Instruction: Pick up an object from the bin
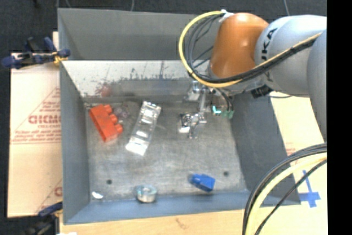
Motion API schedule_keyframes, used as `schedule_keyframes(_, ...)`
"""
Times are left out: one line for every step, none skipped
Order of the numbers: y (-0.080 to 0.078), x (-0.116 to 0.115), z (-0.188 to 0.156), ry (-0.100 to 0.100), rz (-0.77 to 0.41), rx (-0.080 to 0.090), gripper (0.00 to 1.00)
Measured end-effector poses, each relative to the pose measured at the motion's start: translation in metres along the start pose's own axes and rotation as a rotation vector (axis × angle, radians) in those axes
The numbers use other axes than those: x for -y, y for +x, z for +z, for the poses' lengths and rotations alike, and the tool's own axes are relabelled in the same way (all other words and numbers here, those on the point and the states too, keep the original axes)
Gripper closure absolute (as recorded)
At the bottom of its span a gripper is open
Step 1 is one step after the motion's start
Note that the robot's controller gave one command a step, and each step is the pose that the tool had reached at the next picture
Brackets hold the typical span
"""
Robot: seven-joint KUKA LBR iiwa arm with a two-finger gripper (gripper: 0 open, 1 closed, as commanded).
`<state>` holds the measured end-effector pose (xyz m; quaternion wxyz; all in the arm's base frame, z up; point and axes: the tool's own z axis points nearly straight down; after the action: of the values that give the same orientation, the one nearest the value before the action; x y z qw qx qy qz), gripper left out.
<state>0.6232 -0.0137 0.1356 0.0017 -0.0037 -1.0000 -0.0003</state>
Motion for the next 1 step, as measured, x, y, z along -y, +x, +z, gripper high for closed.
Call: schedule_keyframes(-0.021, 0.0186, 0.0564, 0.002, -0.203, 0.006, 0.0)
